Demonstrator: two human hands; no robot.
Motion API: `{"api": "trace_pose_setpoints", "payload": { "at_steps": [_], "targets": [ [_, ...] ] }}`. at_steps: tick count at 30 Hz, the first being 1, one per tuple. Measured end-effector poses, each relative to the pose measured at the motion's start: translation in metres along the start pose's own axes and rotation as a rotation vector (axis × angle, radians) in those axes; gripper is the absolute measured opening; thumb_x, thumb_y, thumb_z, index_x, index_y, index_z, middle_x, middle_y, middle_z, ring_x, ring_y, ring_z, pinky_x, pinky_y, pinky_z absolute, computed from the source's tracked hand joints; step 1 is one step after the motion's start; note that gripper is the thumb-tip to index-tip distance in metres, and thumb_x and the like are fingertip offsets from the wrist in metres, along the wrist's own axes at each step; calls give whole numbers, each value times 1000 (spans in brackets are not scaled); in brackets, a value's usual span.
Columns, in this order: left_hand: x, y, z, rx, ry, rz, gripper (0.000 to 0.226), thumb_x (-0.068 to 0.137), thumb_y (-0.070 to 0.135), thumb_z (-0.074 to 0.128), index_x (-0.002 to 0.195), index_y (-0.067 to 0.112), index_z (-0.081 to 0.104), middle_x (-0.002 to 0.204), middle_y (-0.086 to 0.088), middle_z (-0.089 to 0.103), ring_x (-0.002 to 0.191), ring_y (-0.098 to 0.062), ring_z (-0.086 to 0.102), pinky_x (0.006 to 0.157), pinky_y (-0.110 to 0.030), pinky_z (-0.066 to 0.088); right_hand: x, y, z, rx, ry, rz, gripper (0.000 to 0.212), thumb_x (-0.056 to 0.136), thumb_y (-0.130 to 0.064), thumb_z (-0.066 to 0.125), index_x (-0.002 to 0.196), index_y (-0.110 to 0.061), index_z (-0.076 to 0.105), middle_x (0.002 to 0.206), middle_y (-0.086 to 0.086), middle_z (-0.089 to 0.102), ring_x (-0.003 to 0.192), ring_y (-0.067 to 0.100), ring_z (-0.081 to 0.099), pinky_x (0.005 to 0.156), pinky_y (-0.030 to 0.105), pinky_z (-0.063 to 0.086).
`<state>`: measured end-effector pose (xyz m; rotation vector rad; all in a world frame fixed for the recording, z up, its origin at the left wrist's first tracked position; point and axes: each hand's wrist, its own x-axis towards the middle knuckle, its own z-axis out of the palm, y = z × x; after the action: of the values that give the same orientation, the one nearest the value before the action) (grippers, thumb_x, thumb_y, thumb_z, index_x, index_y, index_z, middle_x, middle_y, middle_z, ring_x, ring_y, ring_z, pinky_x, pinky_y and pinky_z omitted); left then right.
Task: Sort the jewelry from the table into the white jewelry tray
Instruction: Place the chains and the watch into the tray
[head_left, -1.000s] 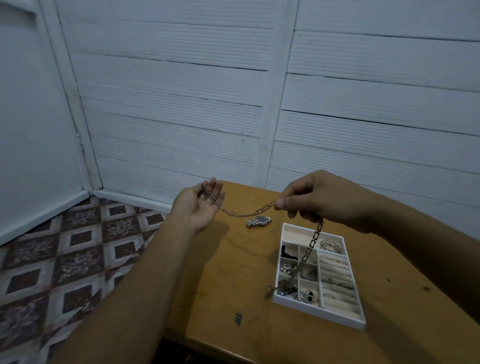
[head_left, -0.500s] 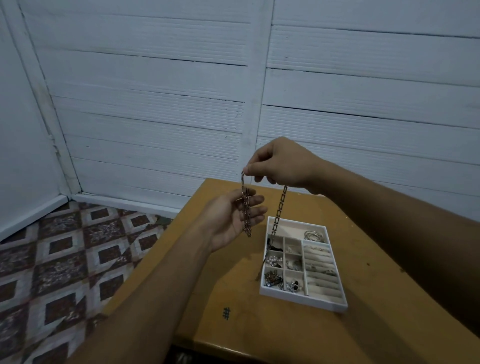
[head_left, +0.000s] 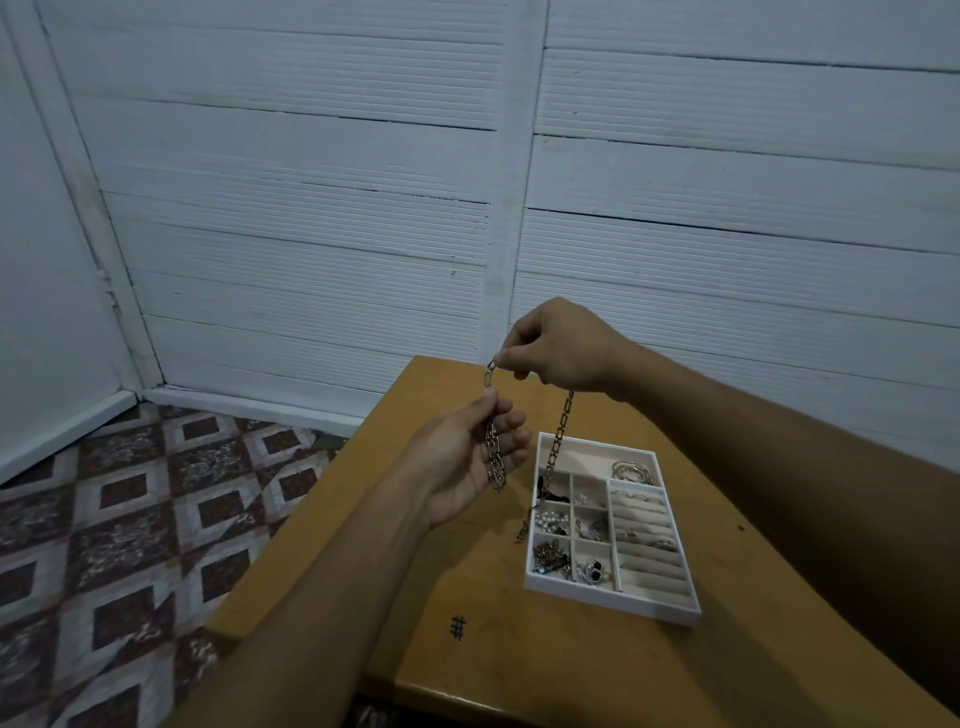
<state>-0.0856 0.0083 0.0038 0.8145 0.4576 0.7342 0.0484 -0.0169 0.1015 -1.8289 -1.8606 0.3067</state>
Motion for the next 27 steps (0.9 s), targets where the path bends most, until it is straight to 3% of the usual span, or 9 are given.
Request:
{"api": "trace_pose_setpoints", "payload": {
  "at_steps": [6,13,19,27],
  "targets": [
    [11,13,-9,-140,142,98,33,105,22,34,106,-3,55,82,-14,74,73,-21,73,64,-31,61,-6,1,0,31,-106,23,11,88,-23,67,84,-15,73,69,-4,67,54,5,55,51,19,42],
    [17,34,-13,-350,217,193,30,105,20,30,101,1,52,91,-15,69,82,-25,69,73,-37,54,-28,0,26,230,-188,58,9,87,-15,70,92,-8,72,69,4,68,59,12,61,58,25,52],
    [14,61,-26,-475,232,271,28,105,19,32,96,3,52,76,-13,72,69,-24,73,72,-37,57,-53,7,34,258,-261,60,9,90,-18,65,97,-14,70,77,1,70,62,8,62,62,24,53],
    [13,77,-40,-539,258,303,27,105,16,31,97,1,53,74,-15,71,64,-25,72,66,-40,59,-62,8,9,223,-282,89,10,90,-25,66,91,-18,74,80,2,73,66,13,66,68,34,56]
  ]
}}
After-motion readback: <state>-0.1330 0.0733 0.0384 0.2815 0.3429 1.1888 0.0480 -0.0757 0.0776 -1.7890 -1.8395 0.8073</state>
